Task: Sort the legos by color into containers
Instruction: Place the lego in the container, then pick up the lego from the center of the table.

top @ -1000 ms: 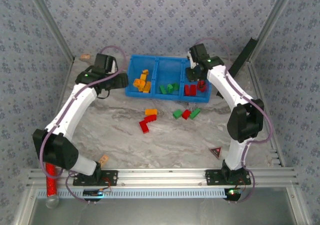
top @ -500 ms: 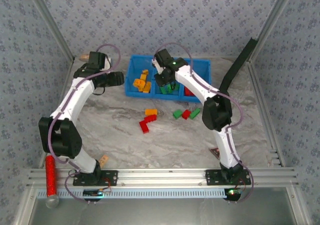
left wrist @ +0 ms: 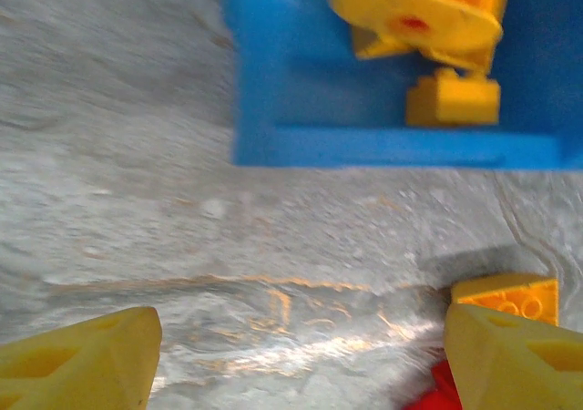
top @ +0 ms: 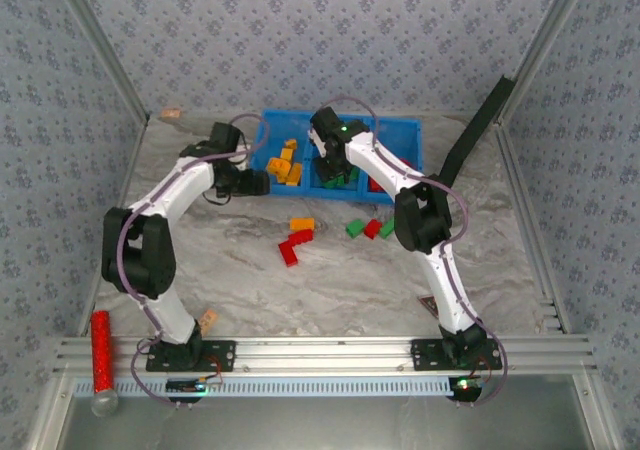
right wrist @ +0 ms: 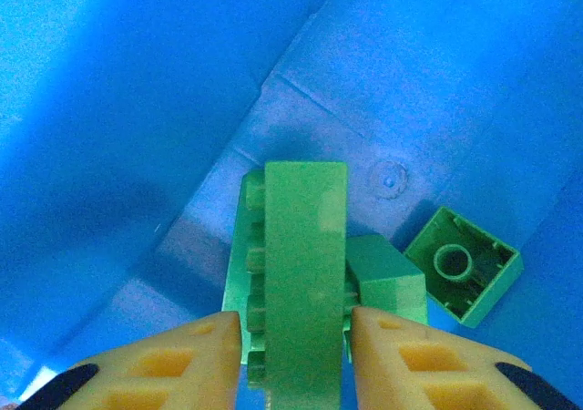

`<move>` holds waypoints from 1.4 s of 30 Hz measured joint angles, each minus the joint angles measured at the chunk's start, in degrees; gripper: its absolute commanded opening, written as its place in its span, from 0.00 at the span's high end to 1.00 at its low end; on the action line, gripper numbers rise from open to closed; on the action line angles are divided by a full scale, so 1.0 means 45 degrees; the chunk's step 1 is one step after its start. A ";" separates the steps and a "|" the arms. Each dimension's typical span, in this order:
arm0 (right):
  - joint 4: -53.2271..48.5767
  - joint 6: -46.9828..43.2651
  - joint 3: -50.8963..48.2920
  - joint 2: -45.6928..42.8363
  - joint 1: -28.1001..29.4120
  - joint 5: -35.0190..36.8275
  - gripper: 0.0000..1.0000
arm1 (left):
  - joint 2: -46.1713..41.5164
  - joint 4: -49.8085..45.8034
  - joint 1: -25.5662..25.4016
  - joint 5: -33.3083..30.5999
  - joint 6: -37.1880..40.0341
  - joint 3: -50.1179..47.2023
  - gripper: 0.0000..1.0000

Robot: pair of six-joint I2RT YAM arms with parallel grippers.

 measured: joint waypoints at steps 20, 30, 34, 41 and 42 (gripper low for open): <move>0.0029 -0.0680 -0.0729 -0.2837 -0.0010 0.0010 0.34 | 0.2142 -0.0845 -0.4158 -0.0296 -0.1996 0.0782 0.14; 0.0185 -0.0680 -0.3784 -0.5848 -0.0597 0.0481 0.32 | 0.3759 -0.1156 -0.4551 -0.1025 -0.2152 0.2361 0.13; 0.0185 -0.0476 -0.4945 -0.6717 -0.0884 0.0544 0.32 | 0.4148 -0.1336 -0.4619 -0.1064 -0.2195 0.2365 0.14; 0.0214 -0.0024 -0.6144 -0.7839 -0.1345 0.0597 0.33 | 0.4333 -0.1360 -0.4668 -0.1122 -0.2351 0.2244 0.22; 0.0214 0.0078 -0.6246 -0.7936 -0.1413 0.0602 0.33 | 0.4333 -0.1341 -0.4673 -0.1122 -0.2399 0.2171 0.24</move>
